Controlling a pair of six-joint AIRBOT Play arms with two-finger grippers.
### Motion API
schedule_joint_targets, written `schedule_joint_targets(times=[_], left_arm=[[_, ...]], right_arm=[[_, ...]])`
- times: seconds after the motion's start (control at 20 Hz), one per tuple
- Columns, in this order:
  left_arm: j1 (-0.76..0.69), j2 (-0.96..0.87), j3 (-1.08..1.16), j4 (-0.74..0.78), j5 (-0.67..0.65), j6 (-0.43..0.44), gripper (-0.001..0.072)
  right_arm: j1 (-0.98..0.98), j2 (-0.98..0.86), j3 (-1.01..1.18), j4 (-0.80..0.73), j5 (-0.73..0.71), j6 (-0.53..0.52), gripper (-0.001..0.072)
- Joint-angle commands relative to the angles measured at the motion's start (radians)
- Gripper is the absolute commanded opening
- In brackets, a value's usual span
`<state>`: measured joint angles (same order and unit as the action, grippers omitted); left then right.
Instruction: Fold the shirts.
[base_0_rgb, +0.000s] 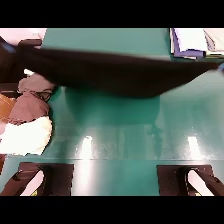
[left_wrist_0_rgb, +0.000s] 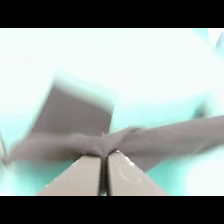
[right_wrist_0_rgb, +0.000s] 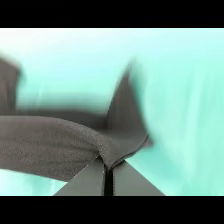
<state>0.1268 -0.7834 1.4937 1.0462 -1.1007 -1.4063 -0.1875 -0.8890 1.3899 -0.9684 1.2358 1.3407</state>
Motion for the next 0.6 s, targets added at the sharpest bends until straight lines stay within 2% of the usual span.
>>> schedule_joint_targets(times=[0.0,0.1,0.3,0.4,0.55], left_arm=[[0.013,0.042,0.351,0.008,0.011,-0.024,0.0026],[0.013,0.042,0.501,0.009,0.014,-0.043,0.0025],[0.013,0.042,0.683,0.008,0.038,-0.118,0.0025],[0.013,0.036,0.684,0.007,0.028,-0.142,0.0025],[0.013,0.001,0.554,-0.020,-0.073,-0.176,0.0025]], right_arm=[[0.005,0.120,0.294,-0.005,-0.003,0.001,0.0017],[0.005,0.160,0.406,-0.024,0.005,0.016,0.0016],[0.005,0.161,0.579,-0.254,0.147,0.121,0.0016],[0.005,0.106,0.669,-0.291,0.255,0.140,0.0015],[0.005,-0.011,0.729,-0.289,0.392,0.155,0.0015]])
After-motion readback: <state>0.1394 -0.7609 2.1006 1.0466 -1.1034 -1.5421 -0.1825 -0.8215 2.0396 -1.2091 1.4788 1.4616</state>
